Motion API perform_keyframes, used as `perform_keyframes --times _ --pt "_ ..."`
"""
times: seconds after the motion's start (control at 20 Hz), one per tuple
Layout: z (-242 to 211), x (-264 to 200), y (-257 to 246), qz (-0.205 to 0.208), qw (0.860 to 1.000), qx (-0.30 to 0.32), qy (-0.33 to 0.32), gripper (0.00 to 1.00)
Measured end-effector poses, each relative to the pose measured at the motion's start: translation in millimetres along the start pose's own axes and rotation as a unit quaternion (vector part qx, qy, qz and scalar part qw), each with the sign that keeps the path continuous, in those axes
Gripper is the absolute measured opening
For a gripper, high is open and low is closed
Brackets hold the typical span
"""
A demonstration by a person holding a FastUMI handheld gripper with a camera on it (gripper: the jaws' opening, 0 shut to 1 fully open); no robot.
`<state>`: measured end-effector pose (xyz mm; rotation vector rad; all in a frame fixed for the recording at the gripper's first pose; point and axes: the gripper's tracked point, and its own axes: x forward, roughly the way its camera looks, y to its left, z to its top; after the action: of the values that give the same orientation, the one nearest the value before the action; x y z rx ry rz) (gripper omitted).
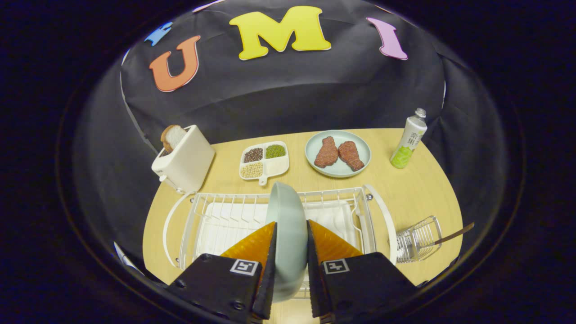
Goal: Take the plate from the dish rack, then take the spoon from the basket and place it into the plate.
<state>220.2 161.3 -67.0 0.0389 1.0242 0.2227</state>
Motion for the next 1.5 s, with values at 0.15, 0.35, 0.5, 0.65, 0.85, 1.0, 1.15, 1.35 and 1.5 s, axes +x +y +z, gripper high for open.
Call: perform_keyframes --times 0.15,0.35,0.5,0.65,0.85,1.0,1.15,1.35,1.5 --pt "11 -8 -4 -0.03 0.999 -0.008 -0.01 0.36" --pt "15 -14 3 -0.052 0.998 -0.023 -0.013 0.33" --pt "30 -26 -5 -0.091 0.994 -0.05 -0.026 0.33" --pt "42 -49 1 -0.086 0.993 -0.06 -0.05 0.29" --pt "26 -79 11 -0.03 0.996 -0.061 -0.061 0.23" --pt "-3 -103 7 0.006 0.996 -0.054 -0.067 0.23" --pt "-48 -122 -6 0.025 0.995 -0.059 -0.07 0.23" --pt "-117 -130 -23 0.061 0.996 -0.045 -0.054 0.23" --pt "-169 -117 -43 0.072 0.996 -0.028 -0.034 0.23"
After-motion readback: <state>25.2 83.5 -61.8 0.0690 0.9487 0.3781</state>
